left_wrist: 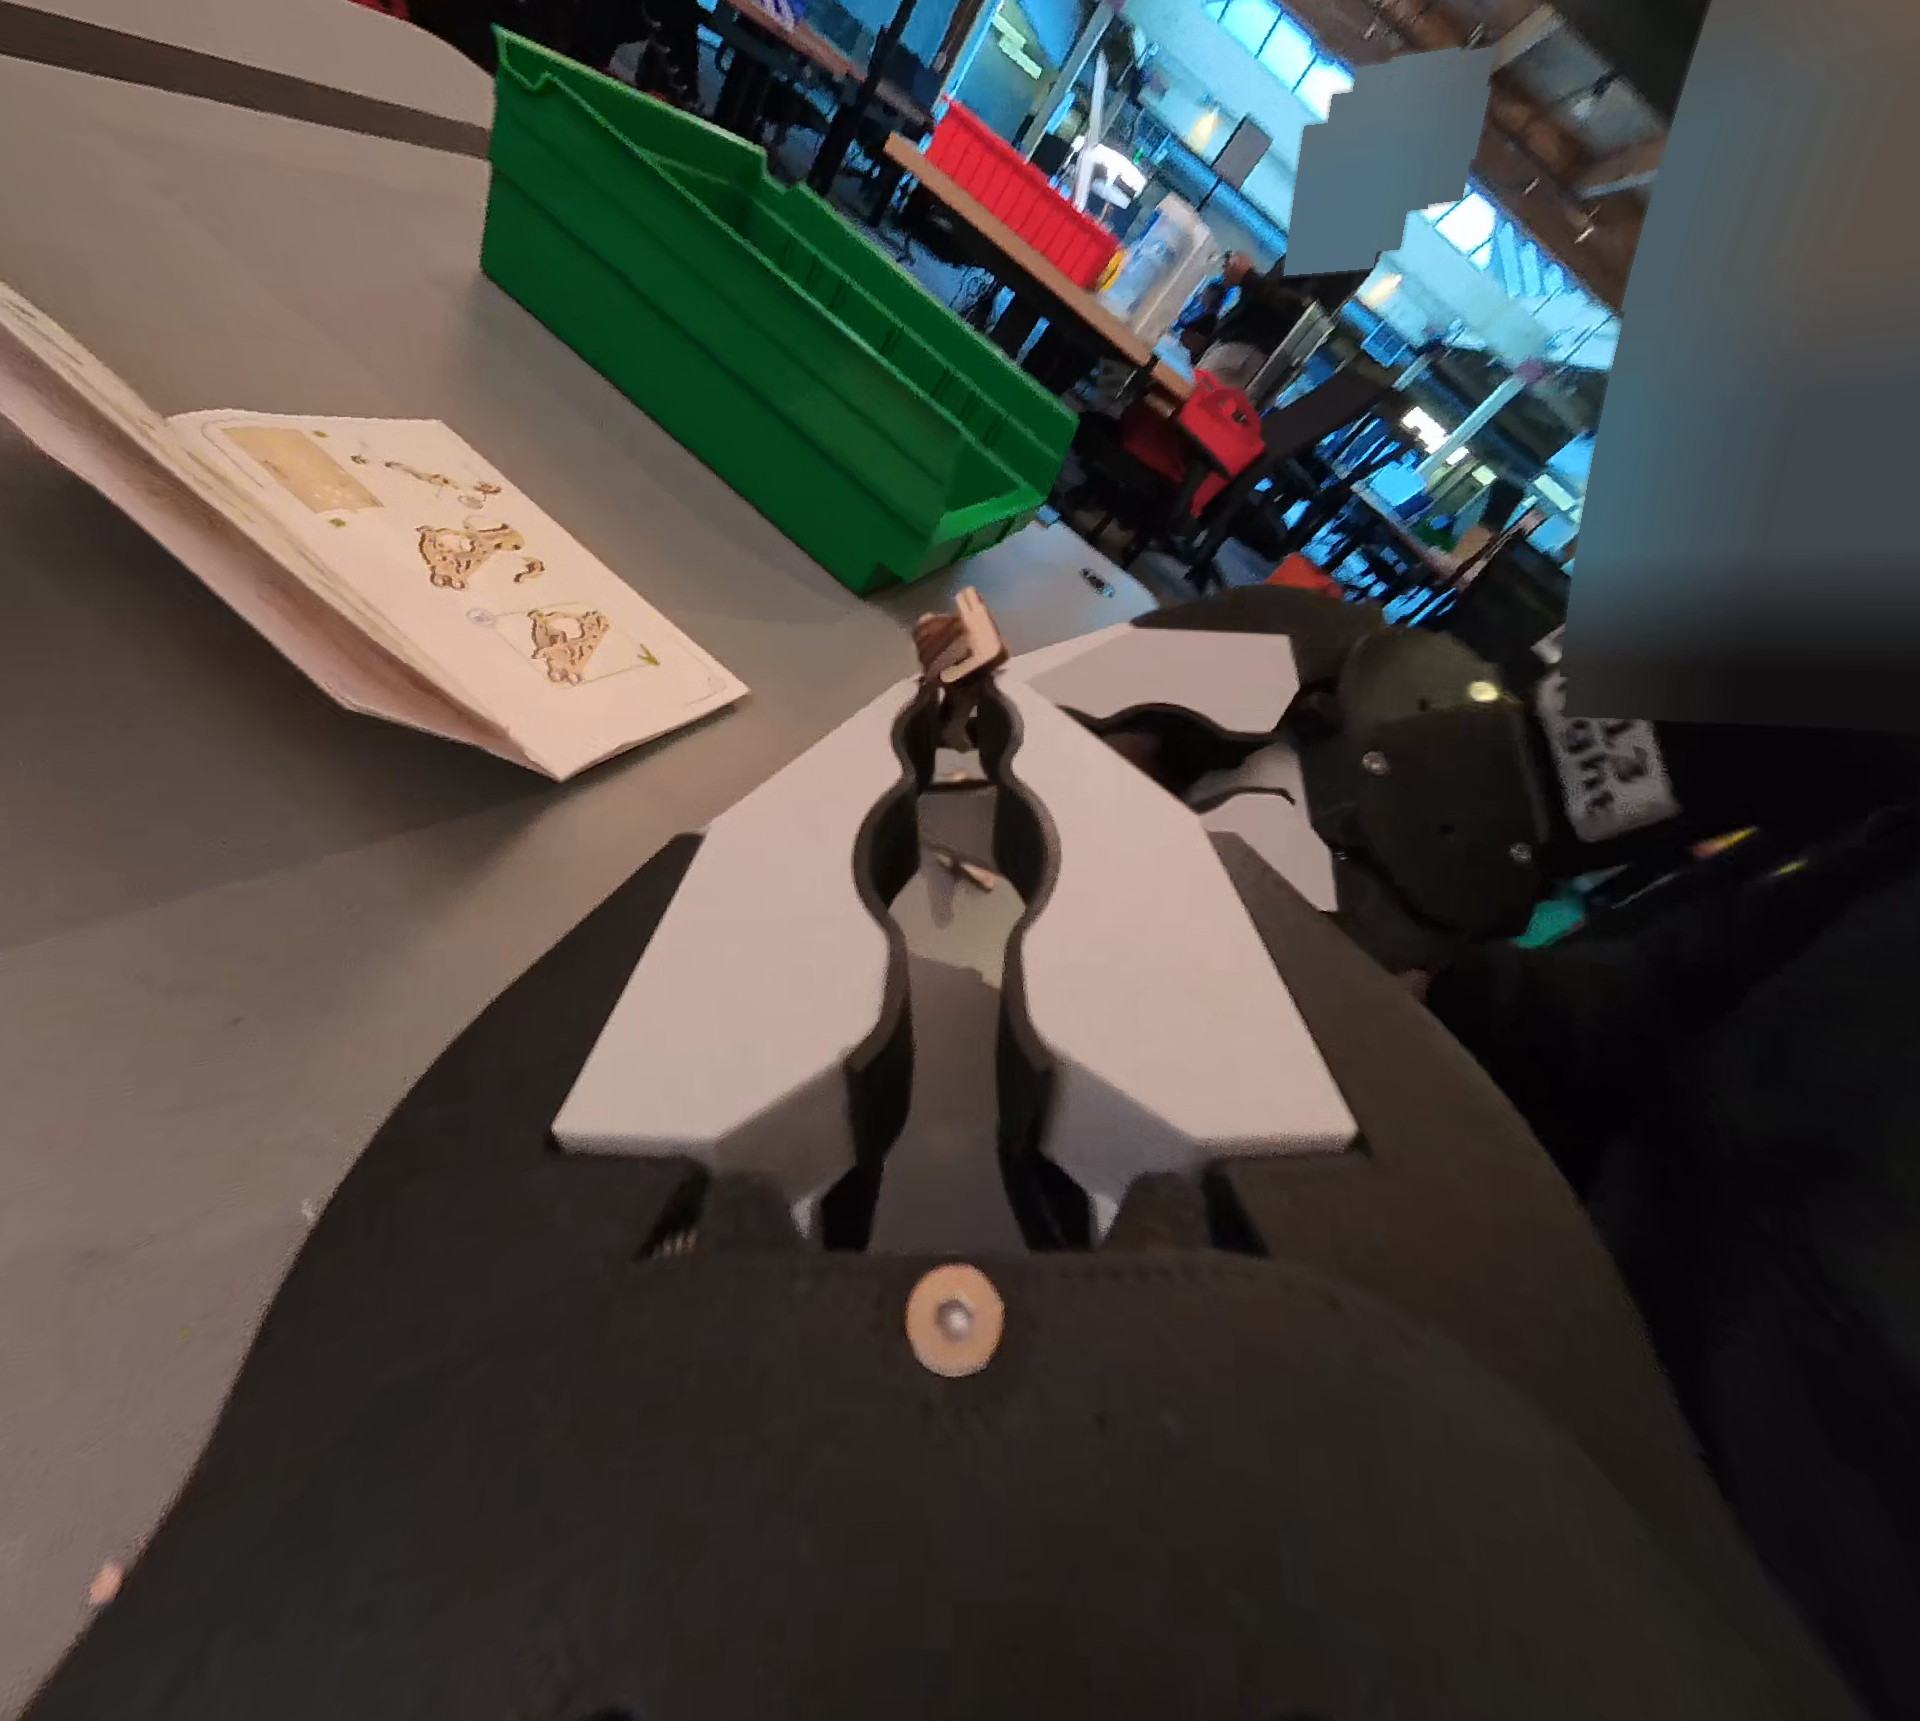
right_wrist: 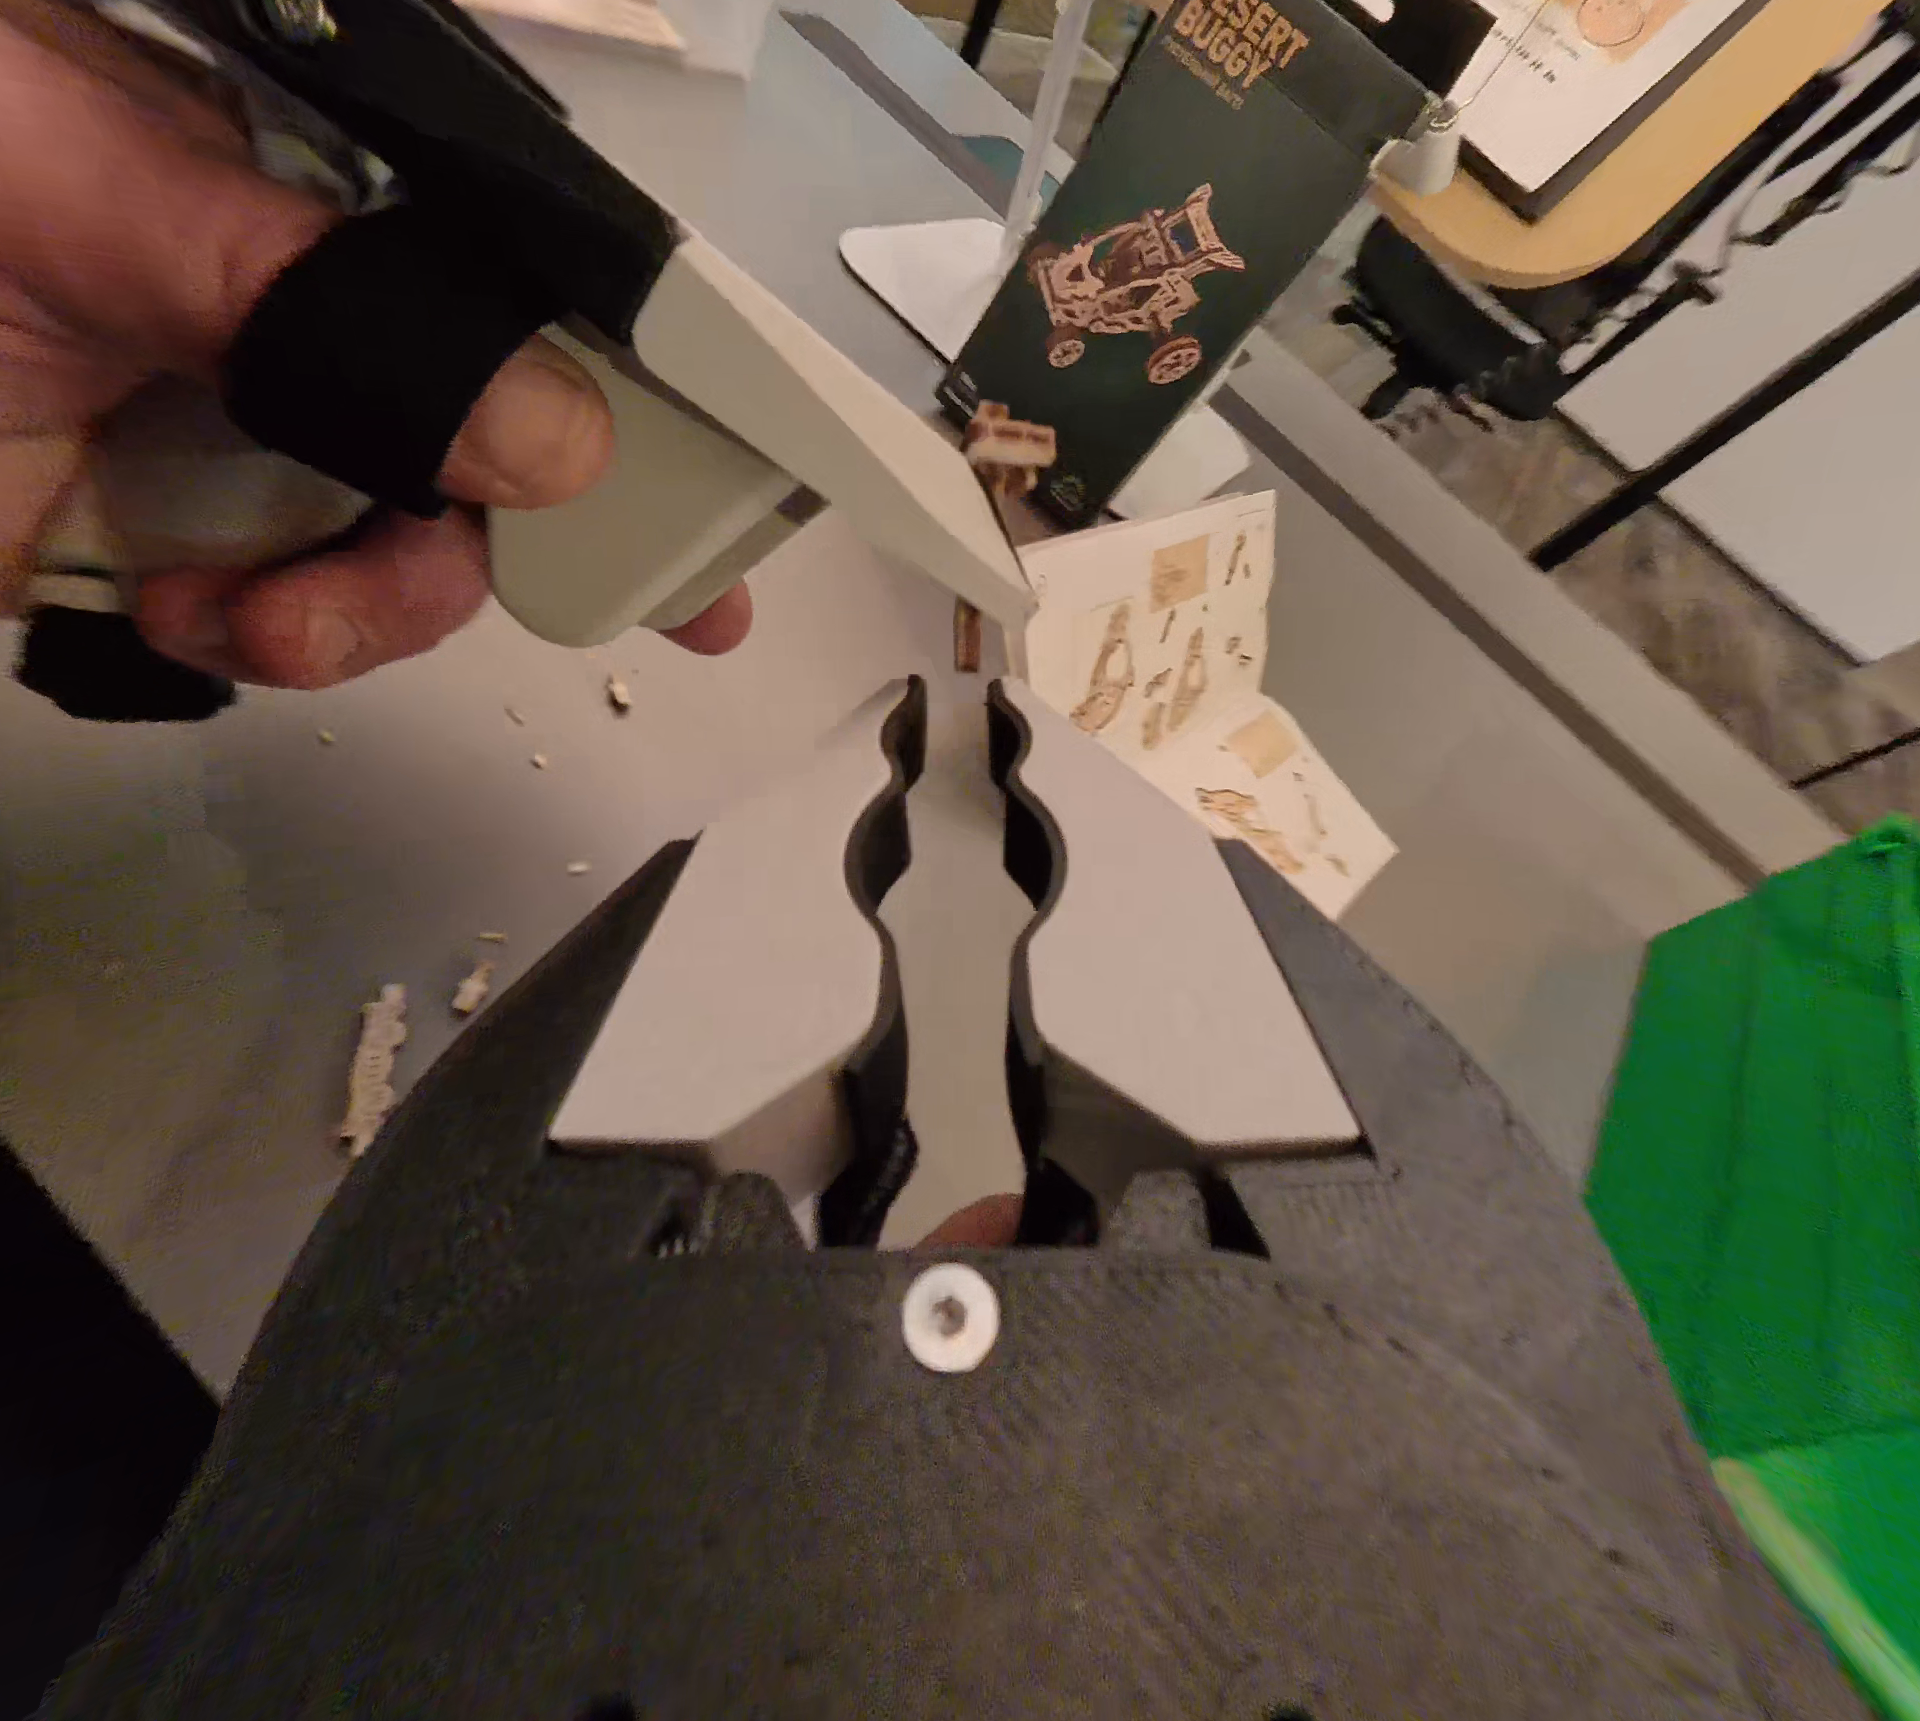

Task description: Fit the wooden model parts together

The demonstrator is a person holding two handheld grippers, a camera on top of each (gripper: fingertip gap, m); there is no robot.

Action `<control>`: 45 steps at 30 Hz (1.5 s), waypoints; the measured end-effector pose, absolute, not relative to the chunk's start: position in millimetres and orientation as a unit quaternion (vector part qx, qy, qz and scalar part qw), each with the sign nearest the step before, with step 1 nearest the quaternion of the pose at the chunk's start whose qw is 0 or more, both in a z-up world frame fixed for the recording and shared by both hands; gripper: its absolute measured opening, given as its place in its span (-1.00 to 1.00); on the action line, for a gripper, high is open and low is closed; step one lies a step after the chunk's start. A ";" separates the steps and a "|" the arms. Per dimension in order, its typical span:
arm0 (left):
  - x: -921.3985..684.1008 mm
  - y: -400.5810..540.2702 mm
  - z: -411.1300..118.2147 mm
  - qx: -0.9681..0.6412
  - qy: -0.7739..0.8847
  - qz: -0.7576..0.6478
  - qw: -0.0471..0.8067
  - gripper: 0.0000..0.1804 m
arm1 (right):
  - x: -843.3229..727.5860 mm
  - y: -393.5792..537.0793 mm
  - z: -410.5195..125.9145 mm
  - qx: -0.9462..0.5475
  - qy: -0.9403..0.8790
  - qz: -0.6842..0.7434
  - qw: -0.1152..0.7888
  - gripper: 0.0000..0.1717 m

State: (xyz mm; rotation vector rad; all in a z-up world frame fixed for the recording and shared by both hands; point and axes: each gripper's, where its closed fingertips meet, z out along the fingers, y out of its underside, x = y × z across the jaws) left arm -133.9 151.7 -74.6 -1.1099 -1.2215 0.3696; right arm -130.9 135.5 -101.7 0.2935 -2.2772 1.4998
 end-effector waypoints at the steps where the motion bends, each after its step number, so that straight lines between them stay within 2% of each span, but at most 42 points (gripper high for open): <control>1: -133.0 150.0 -71.4 -0.482 -0.535 0.153 0.676 -0.95 | -130.0 136.2 -100.2 0.096 -0.814 0.545 0.176 -0.89; 6: -132.6 140.2 -63.6 -0.425 -0.539 0.090 0.722 -0.95 | -124.6 138.0 -91.0 0.080 -0.803 0.581 0.106 -0.85; 11: -130.7 144.8 -57.2 -0.366 -0.518 -0.002 0.774 -0.94 | -115.8 135.7 -74.7 0.078 -0.780 0.614 0.087 -0.88; 18: -129.9 144.6 -52.1 -0.337 -0.504 -0.027 0.795 -0.94 | -116.3 136.2 -67.4 0.051 -0.771 0.632 0.051 -0.92; 22: -129.4 147.4 -52.2 -0.333 -0.499 -0.044 0.799 -0.95 | -118.5 137.5 -64.3 0.040 -0.768 0.638 0.051 -0.86; 28: -130.6 148.4 -52.1 -0.329 -0.502 -0.048 0.798 -0.94 | -120.3 139.4 -64.1 0.042 -0.765 0.639 0.063 -0.99; 35: -132.7 148.6 -50.9 -0.329 -0.506 -0.037 0.796 -0.94 | -119.7 140.1 -63.0 0.042 -0.764 0.641 0.056 -0.99; 39: -134.3 147.9 -53.2 -0.336 -0.518 -0.026 0.786 -0.87 | -122.6 141.2 -62.0 0.039 -0.766 0.640 0.049 -1.00; 42: -135.3 147.5 -55.9 -0.340 -0.527 -0.020 0.779 -0.74 | -128.1 142.8 -62.1 0.032 -0.767 0.639 0.056 -1.00; 45: -136.5 149.3 -61.6 -0.359 -0.540 -0.002 0.761 -0.70 | -135.0 144.4 -64.5 0.037 -0.774 0.624 0.102 -1.00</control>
